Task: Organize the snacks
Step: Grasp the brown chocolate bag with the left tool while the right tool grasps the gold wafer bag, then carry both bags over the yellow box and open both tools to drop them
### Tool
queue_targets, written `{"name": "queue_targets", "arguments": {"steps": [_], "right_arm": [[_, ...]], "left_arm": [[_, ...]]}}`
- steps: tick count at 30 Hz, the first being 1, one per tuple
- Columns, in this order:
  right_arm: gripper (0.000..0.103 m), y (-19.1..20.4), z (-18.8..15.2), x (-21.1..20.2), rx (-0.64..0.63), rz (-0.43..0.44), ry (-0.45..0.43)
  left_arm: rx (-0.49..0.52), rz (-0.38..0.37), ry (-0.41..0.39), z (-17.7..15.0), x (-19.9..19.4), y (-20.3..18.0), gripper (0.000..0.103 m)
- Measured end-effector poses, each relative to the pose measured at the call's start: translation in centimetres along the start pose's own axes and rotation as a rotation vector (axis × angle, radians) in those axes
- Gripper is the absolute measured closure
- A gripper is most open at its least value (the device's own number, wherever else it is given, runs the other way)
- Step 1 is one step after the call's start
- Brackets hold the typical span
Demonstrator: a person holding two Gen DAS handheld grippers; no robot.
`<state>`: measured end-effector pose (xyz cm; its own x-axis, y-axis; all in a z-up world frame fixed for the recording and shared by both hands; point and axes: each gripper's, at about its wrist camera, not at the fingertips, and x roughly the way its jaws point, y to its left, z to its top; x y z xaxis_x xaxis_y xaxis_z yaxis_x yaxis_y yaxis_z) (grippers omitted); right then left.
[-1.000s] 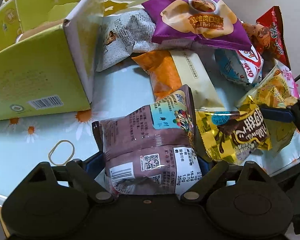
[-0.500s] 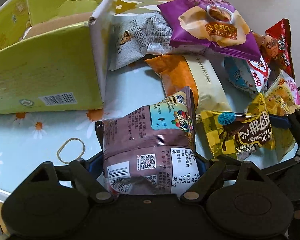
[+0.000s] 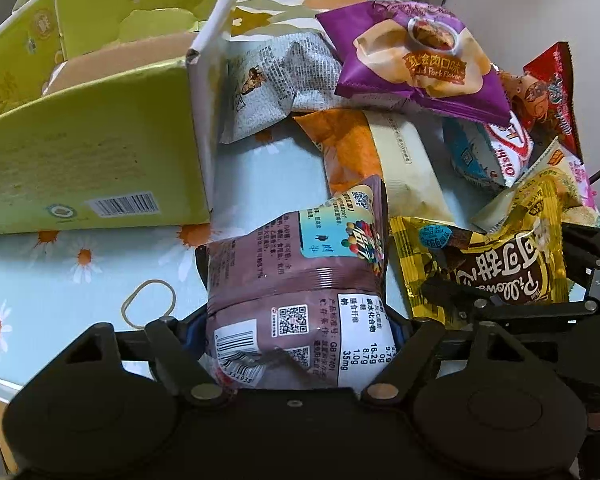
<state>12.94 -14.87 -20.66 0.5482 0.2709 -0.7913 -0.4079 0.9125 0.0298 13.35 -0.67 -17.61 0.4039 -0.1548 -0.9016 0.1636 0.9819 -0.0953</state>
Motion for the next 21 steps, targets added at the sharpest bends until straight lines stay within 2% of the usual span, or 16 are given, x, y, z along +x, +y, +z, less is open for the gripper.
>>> {"name": "queue_targets", "arguments": {"steps": [13, 21], "right_arm": [[0.038, -0.4, 0.7, -5.5, 0.016, 0.012, -0.061], [0.038, 0.0, 4.5, -9.8, 0.007, 0.044, -0.151]], "left_arm": [[-0.010, 0.012, -0.110, -0.1, -6.7, -1.5, 0.021], [-0.053, 0.085, -0.240, 1.1, -12.3, -1.0, 0.021]]}}
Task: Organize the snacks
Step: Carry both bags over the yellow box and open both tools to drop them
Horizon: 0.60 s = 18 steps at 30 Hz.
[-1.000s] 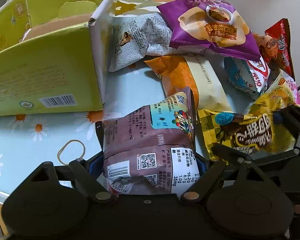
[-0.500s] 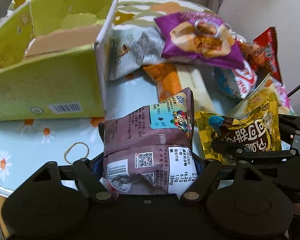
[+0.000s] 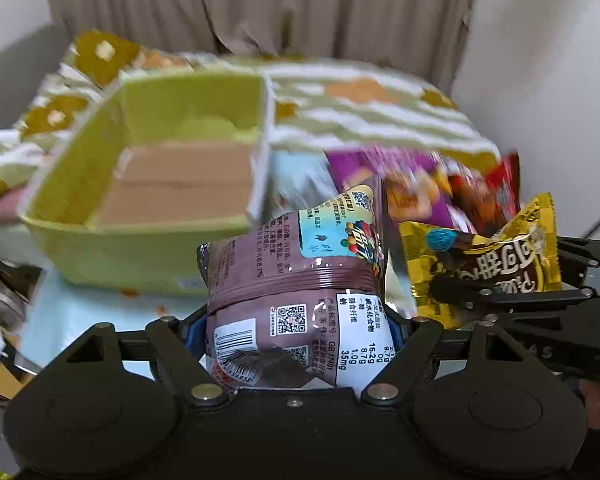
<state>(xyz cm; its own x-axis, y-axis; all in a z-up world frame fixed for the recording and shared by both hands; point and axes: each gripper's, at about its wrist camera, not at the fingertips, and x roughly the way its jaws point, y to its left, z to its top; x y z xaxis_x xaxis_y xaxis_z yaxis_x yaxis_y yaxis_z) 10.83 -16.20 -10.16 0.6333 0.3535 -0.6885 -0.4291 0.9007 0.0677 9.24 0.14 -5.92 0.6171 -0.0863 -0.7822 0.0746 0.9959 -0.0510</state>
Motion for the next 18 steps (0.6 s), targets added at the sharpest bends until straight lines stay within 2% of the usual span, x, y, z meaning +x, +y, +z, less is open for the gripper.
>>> {"name": "queue_targets", "arguments": {"steps": [5, 10, 14, 18], "right_arm": [[0.038, 0.8, 4.5, -0.5, 0.001, 0.032, -0.071], [0.038, 2.7, 10.0, 0.5, 0.003, 0.037, -0.138], [0.038, 4.5, 14.7, 2.7, 0.039, 0.039, -0.159], [0.038, 6.0, 19.2, 6.4, 0.097, 0.036, -0.144]], "left_arm": [[-0.017, 0.071, -0.106, 3.2, -1.8, 2.5, 0.021], [-0.032, 0.124, -0.196, 7.0, -2.0, 6.2, 0.021], [-0.027, 0.162, -0.227, 10.6, -0.9, 9.8, 0.020], [-0.004, 0.174, -0.226, 14.2, 1.5, 13.4, 0.020]]}}
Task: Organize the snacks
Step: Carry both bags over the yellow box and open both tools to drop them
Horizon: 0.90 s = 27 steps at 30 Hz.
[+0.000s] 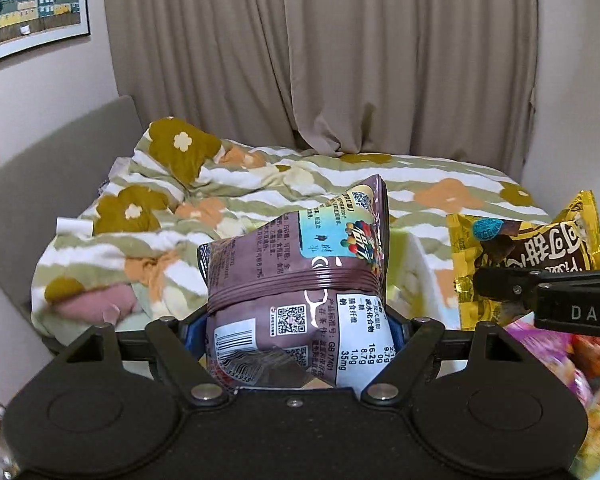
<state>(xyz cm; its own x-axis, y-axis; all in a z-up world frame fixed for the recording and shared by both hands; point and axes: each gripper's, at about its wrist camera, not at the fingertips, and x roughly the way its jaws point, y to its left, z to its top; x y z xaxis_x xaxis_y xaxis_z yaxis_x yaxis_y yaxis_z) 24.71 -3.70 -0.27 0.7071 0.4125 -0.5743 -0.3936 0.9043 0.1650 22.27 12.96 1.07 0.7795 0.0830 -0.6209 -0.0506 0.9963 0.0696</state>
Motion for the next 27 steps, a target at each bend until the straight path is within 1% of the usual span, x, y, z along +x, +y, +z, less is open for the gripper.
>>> {"name": "queue_targets", "arguments": {"steps": [4, 6, 11, 14, 15, 16, 17, 22, 25, 27], "right_arm": [[0.038, 1.2, 2.8, 5.2, 0.069, -0.036, 0.040], [0.038, 1.5, 3.8, 7.5, 0.096, -0.066, 0.062], [0.038, 1.3, 3.9, 12.0, 0.148, -0.160, 0.119], [0.038, 0.6, 3.4, 13.5, 0.187, -0.204, 0.148], [0.038, 0.2, 3.2, 13.8, 0.198, -0.216, 0.156], [0.038, -0.1, 3.1, 14.2, 0.206, -0.229, 0.164], [0.037, -0.3, 3.0, 14.5, 0.211, -0.239, 0.171], [0.037, -1.3, 2.4, 15.3, 0.227, -0.251, 0.206], [0.037, -1.5, 2.2, 15.6, 0.222, -0.224, 0.216], [0.037, -1.5, 2.2, 15.7, 0.212, -0.207, 0.222]], "left_arm": [[0.043, -0.001, 0.032, 2.4, 5.0, 2.0, 0.020], [0.072, -0.011, 0.061, 2.9, 7.5, 2.3, 0.019], [0.155, -0.061, 0.145, 2.9, 13.8, 2.0, 0.019], [0.213, -0.082, 0.176, 2.2, 16.6, 1.3, 0.014], [0.225, -0.085, 0.178, 2.0, 17.2, 1.1, 0.007], [0.235, -0.085, 0.185, 1.8, 17.7, 1.0, 0.001], [0.242, -0.084, 0.193, 1.5, 18.0, 1.0, 0.000], [0.223, -0.108, 0.201, 0.8, 17.5, 1.9, 0.000], [0.194, -0.115, 0.198, 0.9, 16.5, 2.7, 0.000], [0.170, -0.098, 0.186, 0.9, 15.2, 3.1, 0.000]]}}
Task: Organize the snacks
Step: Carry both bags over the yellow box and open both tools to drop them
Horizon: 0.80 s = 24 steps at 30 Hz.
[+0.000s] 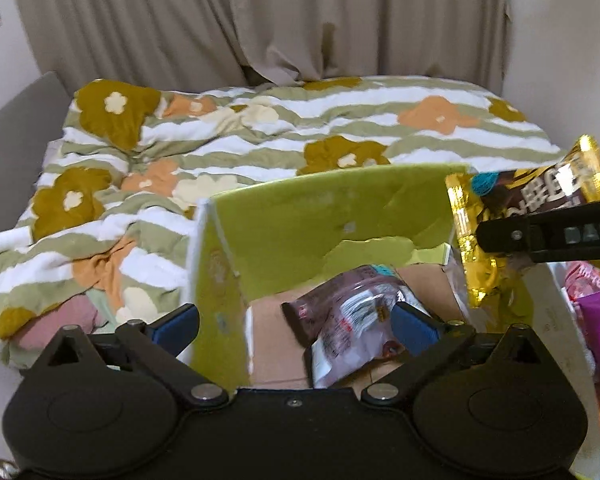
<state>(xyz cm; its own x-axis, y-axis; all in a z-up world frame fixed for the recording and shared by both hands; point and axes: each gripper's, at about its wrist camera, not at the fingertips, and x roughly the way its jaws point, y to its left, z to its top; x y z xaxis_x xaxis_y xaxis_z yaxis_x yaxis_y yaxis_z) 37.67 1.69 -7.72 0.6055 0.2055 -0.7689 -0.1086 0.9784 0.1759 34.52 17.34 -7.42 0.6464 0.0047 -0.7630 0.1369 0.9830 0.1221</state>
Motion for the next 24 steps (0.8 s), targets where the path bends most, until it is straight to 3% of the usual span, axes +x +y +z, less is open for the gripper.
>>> {"name": "queue_targets", "arguments": {"steps": [6, 13, 14, 17, 24], "right_arm": [[0.036, 0.9, 1.3, 0.1, -0.035, 0.053, -0.005], [0.034, 2.3, 3.3, 2.2, -0.060, 0.087, 0.000], [0.030, 2.4, 3.3, 2.6, -0.060, 0.080, -0.004], [0.000, 2.4, 3.2, 3.4, -0.045, 0.058, -0.019], [0.000, 0.8, 2.2, 2.7, -0.003, 0.072, -0.029]], "left_arm": [[-0.096, 0.056, -0.012, -0.1, -2.8, 1.3, 0.000], [-0.157, 0.088, -0.021, -0.2, -3.4, 2.4, 0.000], [-0.163, 0.089, -0.019, -0.2, -3.4, 2.4, 0.000], [-0.175, 0.089, -0.013, -0.5, -3.3, 2.6, 0.000], [-0.189, 0.077, -0.003, -1.0, -3.0, 2.4, 0.000]]}}
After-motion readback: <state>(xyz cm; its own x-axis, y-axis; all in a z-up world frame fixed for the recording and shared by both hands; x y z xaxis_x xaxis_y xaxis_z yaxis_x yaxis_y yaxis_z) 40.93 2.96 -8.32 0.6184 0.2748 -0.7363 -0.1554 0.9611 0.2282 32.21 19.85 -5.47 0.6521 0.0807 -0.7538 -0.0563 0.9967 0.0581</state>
